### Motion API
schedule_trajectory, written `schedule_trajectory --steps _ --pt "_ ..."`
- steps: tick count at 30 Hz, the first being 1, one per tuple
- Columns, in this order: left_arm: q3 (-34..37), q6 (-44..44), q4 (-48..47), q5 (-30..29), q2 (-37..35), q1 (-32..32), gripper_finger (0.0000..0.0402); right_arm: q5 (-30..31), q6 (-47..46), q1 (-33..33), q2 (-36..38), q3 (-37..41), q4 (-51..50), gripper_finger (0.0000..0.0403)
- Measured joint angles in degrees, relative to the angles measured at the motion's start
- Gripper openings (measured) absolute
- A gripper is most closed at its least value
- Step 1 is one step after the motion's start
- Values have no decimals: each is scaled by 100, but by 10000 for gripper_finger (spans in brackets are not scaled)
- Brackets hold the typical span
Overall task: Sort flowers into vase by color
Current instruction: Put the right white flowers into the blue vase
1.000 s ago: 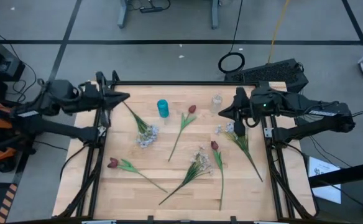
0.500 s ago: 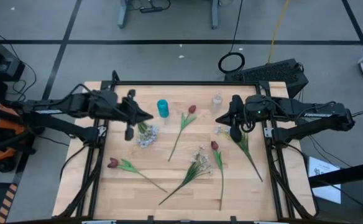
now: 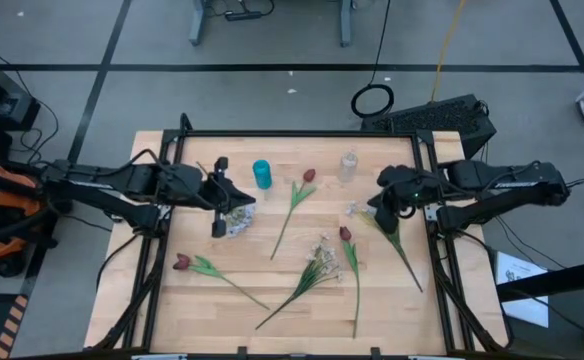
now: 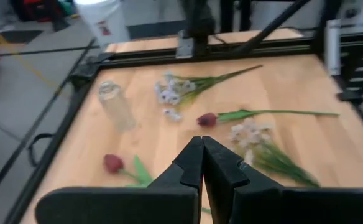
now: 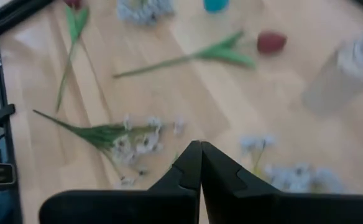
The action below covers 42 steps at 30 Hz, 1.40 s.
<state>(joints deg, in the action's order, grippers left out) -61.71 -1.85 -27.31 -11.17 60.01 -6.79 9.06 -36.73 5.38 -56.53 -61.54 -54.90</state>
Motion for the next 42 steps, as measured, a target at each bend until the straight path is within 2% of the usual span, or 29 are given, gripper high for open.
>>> schedule_trajectory --steps 7,13,18,22,27,34,42 --pt "137 157 -7 -692 0 -11 12 -39 -1701 498 -12 -2 -881 0" --pt "351 307 2 -753 0 -11 12 -39 -2916 988 -302 -4 -1549 0" --pt "518 445 88 -778 0 -11 12 -39 -3392 1265 -769 -4 -1915 11" --pt "716 451 420 -781 0 -11 12 -39 -3712 1440 -1174 -4 -2336 45" --pt "878 458 569 -776 2 -11 12 -300 -3913 1542 -1604 17 -2511 113" --pt "879 460 599 -773 32 -87 12 -317 -3919 1540 -1951 463 -1953 195" --pt "879 457 592 -748 63 -240 12 -339 -4187 1410 -1856 1455 -1156 261"
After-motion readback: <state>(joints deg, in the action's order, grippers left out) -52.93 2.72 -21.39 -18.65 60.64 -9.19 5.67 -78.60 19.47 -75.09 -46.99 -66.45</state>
